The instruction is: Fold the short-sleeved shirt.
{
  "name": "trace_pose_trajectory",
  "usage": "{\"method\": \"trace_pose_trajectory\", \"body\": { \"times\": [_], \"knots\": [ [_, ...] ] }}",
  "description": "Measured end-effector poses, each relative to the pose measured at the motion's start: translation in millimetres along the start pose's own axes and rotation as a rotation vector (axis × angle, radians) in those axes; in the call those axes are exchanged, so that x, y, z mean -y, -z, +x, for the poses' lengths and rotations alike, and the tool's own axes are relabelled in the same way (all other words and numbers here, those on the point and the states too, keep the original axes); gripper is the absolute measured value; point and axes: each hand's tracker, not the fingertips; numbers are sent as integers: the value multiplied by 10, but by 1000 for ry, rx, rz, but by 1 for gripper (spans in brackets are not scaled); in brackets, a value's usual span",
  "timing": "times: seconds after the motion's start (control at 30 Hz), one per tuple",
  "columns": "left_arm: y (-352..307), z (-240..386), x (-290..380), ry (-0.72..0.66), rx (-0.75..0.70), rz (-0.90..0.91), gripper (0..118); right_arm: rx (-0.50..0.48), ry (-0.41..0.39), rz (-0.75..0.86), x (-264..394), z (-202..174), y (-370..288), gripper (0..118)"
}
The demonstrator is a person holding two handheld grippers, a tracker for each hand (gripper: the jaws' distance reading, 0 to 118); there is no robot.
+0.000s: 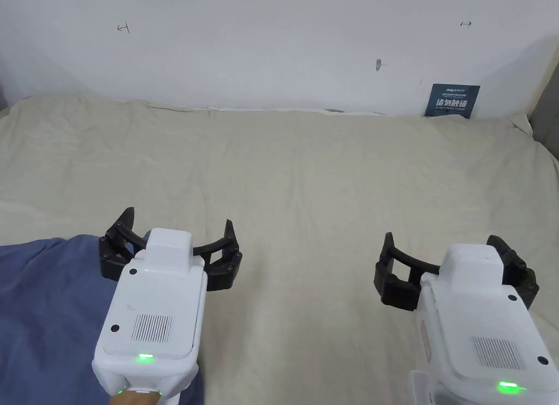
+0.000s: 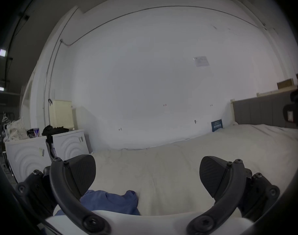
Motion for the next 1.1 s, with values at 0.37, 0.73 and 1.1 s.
{"method": "trace_pose_trajectory", "body": {
  "times": [0.37,0.73,1.1],
  "knots": [
    [14,-114,-10,-132,-5,-53,118,6,-30,9,-24,-33,-4,118],
    [1,-111,-17,-120,-7,-42,118,5,-20,7,-37,-22,-9,118],
    [-12,-85,-35,-102,1,-39,118,-3,-18,12,-51,-19,-19,118]
  ]
}}
